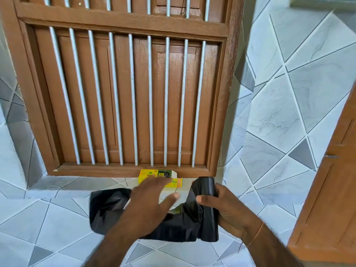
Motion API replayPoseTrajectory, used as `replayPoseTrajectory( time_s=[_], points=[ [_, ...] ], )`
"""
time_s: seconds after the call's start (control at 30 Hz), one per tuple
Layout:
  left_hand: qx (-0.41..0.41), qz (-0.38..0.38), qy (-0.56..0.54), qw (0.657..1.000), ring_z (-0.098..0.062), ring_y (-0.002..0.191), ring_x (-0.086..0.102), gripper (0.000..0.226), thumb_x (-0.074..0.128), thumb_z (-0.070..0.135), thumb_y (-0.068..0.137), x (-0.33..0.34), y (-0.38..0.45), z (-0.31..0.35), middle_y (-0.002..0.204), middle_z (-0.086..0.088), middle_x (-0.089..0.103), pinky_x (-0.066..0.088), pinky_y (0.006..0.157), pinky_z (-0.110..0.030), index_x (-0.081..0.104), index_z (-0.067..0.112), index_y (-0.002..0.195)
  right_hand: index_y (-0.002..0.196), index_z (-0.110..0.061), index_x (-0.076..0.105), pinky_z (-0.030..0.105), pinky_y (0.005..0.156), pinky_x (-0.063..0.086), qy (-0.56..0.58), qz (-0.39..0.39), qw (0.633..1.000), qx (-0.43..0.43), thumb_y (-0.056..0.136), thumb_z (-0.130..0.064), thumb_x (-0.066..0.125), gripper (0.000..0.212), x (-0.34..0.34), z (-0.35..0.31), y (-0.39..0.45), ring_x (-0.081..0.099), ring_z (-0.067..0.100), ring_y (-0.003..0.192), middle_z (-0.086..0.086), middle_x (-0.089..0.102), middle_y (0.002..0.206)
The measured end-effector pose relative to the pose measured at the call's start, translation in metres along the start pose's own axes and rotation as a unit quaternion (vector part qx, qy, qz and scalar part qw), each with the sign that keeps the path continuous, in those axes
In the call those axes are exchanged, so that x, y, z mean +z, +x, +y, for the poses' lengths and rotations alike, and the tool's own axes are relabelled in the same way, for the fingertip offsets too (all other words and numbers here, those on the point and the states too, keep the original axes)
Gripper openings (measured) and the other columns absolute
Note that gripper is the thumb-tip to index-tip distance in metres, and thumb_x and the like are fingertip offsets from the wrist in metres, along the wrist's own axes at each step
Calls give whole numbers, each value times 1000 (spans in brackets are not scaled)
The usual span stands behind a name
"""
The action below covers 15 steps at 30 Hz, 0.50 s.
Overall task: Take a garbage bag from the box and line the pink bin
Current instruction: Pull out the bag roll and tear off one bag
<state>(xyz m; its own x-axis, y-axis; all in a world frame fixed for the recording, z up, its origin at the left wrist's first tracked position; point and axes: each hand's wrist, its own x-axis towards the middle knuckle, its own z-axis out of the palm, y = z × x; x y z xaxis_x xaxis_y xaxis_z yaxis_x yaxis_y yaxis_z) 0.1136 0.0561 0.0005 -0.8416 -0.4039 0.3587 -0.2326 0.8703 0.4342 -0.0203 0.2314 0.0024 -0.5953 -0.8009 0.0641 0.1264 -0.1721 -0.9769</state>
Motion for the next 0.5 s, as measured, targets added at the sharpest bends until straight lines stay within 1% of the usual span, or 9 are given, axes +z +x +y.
replayPoseTrajectory(
  time_s=[0.03, 0.07, 0.1, 0.13, 0.2, 0.27, 0.37, 0.43, 0.5],
  points=[
    [-7, -72, -129, 989, -4, 135, 32, 60, 37, 71, 84, 3, 2, 7, 140, 21, 42, 27, 113, -39, 44, 40, 135, 104, -5, 67, 37, 81, 55, 4, -10, 1000, -7, 72, -3, 73, 33, 3, -2, -1, 66, 27, 89, 14, 68, 93],
    [-18, -141, -242, 960, -1, 130, 38, 60, 45, 71, 81, 7, 5, 13, 137, 22, 46, 28, 113, -36, 44, 42, 134, 104, -4, 67, 37, 81, 55, 12, -21, 1000, -14, 73, -2, 72, 32, 4, -5, -1, 66, 28, 91, 15, 68, 95],
    [-15, -180, -318, 931, -2, 123, 47, 61, 53, 71, 78, 12, 6, 16, 131, 18, 54, 34, 109, -37, 48, 42, 131, 104, -4, 68, 36, 80, 56, 22, -33, 999, -20, 75, -1, 71, 29, 6, -8, -3, 67, 28, 90, 16, 69, 96],
    [-19, -195, -361, 912, -8, 113, 57, 58, 59, 69, 76, 16, 6, 17, 121, 11, 64, 40, 103, -39, 55, 38, 126, 103, -4, 69, 36, 78, 56, 33, -44, 998, -25, 77, -1, 69, 27, 6, -10, -4, 67, 28, 90, 16, 69, 96],
    [-30, -187, -431, 882, -22, 98, 66, 42, 69, 48, 79, 17, 4, 16, 106, -5, 72, 49, 91, -42, 67, 20, 111, 105, -3, 68, 37, 80, 56, 49, -50, 997, -27, 78, -2, 68, 26, 3, -13, -4, 66, 30, 92, 18, 69, 100],
    [-44, -158, -475, 865, -24, 88, 66, 29, 71, 30, 78, 13, 7, 11, 98, -12, 73, 49, 83, -39, 71, 7, 96, 111, 2, 65, 39, 85, 55, 53, -28, 998, -21, 79, -6, 69, 33, -2, -13, -4, 64, 32, 98, 22, 67, 108],
    [-28, -134, -479, 867, -16, 80, 62, 24, 72, 27, 75, -3, 11, 0, 85, -6, 70, 48, 73, -27, 72, 5, 86, 116, 3, 65, 41, 93, 52, 83, 3, 996, 9, 74, -13, 73, 45, -9, -6, -5, 63, 33, 103, 24, 65, 117],
    [-8, -142, -427, 893, -16, 82, 60, 31, 76, 31, 75, -18, 17, -4, 85, -6, 67, 46, 78, -30, 71, 3, 86, 102, -4, 74, 40, 87, 54, 123, 14, 992, 39, 66, -16, 73, 37, -13, 1, -6, 68, 30, 94, 19, 70, 108],
    [-8, -142, -388, 911, -14, 79, 61, 18, 76, 26, 79, -30, 22, -7, 80, -4, 69, 46, 77, -31, 73, 7, 79, 90, -8, 78, 37, 76, 57, 161, 20, 985, 61, 60, -17, 74, 31, -12, 5, -8, 72, 28, 85, 16, 73, 100]
  ],
)
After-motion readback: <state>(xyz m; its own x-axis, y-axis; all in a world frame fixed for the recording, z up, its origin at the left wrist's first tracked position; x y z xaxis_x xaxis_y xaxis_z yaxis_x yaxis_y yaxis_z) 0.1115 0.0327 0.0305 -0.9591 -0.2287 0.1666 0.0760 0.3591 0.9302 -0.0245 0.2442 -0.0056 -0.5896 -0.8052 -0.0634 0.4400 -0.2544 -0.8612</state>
